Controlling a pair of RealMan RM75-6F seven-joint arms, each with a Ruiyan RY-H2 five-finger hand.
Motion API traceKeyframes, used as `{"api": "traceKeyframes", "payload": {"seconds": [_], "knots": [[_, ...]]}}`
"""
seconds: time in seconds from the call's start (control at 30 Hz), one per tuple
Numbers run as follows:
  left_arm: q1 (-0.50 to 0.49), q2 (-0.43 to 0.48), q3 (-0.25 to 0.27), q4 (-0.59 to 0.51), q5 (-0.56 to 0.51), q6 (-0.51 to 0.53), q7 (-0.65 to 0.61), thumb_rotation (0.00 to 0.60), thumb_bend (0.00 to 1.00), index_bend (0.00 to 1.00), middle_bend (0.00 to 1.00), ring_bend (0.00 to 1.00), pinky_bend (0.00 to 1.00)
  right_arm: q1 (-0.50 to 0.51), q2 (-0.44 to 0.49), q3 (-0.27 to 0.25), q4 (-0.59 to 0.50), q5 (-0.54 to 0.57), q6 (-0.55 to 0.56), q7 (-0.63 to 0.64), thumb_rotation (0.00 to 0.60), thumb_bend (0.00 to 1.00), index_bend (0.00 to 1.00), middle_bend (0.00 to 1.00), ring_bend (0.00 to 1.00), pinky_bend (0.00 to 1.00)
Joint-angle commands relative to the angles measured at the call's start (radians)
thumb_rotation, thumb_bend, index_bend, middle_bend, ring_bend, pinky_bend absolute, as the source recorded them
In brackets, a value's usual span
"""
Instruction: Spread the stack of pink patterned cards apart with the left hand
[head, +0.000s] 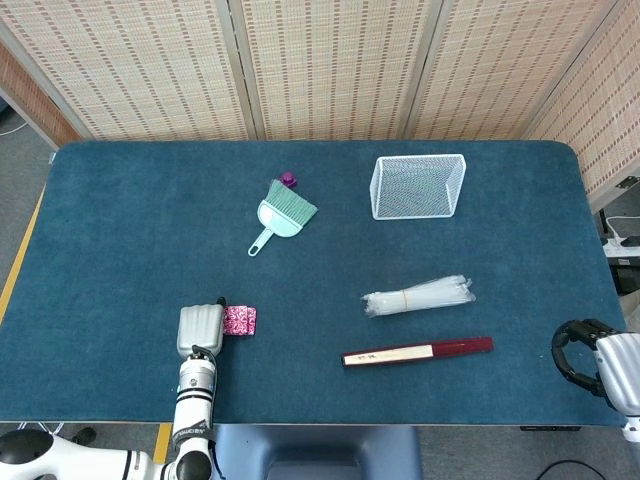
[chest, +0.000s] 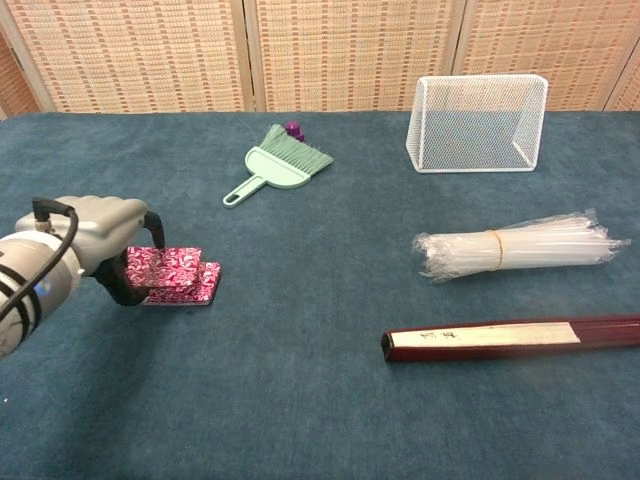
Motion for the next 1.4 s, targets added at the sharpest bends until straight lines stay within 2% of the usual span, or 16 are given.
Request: {"api": "traceKeyframes", "payload": {"seconds": [0.03,0.17,0.33,0.47,0.63,0.77,0.87,1.0,1.2,1.4], "knots": [[0.032,0.074,0.041,-0.038,0.041,0.006,-0.019,0.600,0.35,0.45,1.00,1.00,1.00,0.000,0.001,0.000,-0.001,0.001,-0.001,0.001,0.600,0.46,0.65,0.58,0.52,0.80],[0.056,0.148,0.055,-0.014,0.060,-0.040,-0.069,0.600,0.36,0.46,1.00,1.00,1.00,0.000,-0.001,0.001,-0.002,0.002,-0.001,-0.003,0.600,0.46,0.65,0.58,0.52,0.80],[0.059,0.218,0.052,0.089,0.057,-0.181,-0.148,0.600,0.36,0.47,1.00,1.00,1.00,0.002,-0.003,-0.002,-0.005,0.000,-0.008,-0.015,0.600,0.46,0.65,0.58,0.52,0.80],[0.062,0.235,0.055,0.156,0.034,-0.253,-0.182,0.600,0.36,0.47,1.00,1.00,1.00,0.003,-0.003,-0.001,-0.007,0.003,-0.011,-0.018,0.600,0.46,0.65,0.58,0.52,0.80],[0.071,0.225,0.068,0.234,0.035,-0.285,-0.217,0.600,0.35,0.44,1.00,1.00,1.00,0.002,-0.002,0.000,-0.007,0.005,-0.008,-0.015,0.600,0.46,0.65,0.58,0.52,0.80],[0.076,0.215,0.074,0.264,0.043,-0.289,-0.228,0.600,0.35,0.33,1.00,1.00,1.00,0.002,-0.002,0.000,-0.007,0.004,-0.008,-0.014,0.600,0.46,0.65,0.58,0.52,0.80],[0.080,0.207,0.078,0.270,0.050,-0.286,-0.234,0.600,0.35,0.23,1.00,1.00,1.00,0.003,-0.002,0.000,-0.007,0.005,-0.010,-0.014,0.600,0.46,0.65,0.58,0.52,0.80],[0.082,0.201,0.080,0.269,0.050,-0.287,-0.234,0.600,0.35,0.17,1.00,1.00,1.00,0.003,-0.001,-0.001,-0.007,0.004,-0.009,-0.015,0.600,0.46,0.65,0.58,0.52,0.80],[0.082,0.193,0.080,0.269,0.042,-0.287,-0.223,0.600,0.35,0.14,1.00,1.00,1.00,0.002,0.000,0.000,-0.006,0.005,-0.007,-0.011,0.600,0.46,0.65,0.58,0.52,0.80],[0.083,0.214,0.085,0.148,0.099,-0.248,-0.221,0.600,0.35,0.16,1.00,1.00,1.00,0.004,-0.001,0.001,-0.006,0.007,-0.011,-0.012,0.600,0.46,0.65,0.58,0.52,0.80]]}}
